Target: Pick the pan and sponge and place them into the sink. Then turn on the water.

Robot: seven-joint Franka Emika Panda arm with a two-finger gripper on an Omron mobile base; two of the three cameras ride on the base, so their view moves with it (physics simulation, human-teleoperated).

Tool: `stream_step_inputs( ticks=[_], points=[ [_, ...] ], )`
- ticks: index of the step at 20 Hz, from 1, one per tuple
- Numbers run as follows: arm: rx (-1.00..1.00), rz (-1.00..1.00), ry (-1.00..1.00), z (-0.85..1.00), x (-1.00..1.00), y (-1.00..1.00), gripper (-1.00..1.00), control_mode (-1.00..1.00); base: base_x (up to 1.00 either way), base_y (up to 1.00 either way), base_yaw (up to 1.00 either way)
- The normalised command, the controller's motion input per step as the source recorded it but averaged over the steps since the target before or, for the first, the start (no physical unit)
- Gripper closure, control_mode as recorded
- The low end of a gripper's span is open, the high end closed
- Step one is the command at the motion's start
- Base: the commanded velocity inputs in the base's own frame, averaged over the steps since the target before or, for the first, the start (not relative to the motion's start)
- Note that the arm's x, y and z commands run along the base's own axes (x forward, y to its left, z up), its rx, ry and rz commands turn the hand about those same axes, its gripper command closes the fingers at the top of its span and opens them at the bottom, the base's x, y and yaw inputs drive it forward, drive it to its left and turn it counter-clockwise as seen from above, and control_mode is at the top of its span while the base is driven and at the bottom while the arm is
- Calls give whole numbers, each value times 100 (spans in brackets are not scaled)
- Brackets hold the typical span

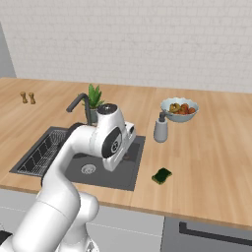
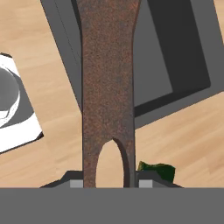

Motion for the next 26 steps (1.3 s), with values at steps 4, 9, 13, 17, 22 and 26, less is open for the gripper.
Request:
stream_step_inputs(
  ticks=[4, 9, 13, 17, 22, 26],
  points=[
    [0, -2, -1, -38, 29, 26, 100, -100, 0, 0, 0],
    [0, 0, 0, -35, 24, 23, 100, -100, 0, 0, 0],
    [2, 0, 0, -43, 25, 18, 100, -100, 0, 0, 0],
    [4, 0, 0, -46, 31, 15, 100, -100, 0, 0, 0],
    [4, 0, 0, -38, 36, 6, 100, -100, 0, 0, 0],
    [1, 0, 1, -36, 49, 1, 100, -100, 0, 0, 0]
  ],
)
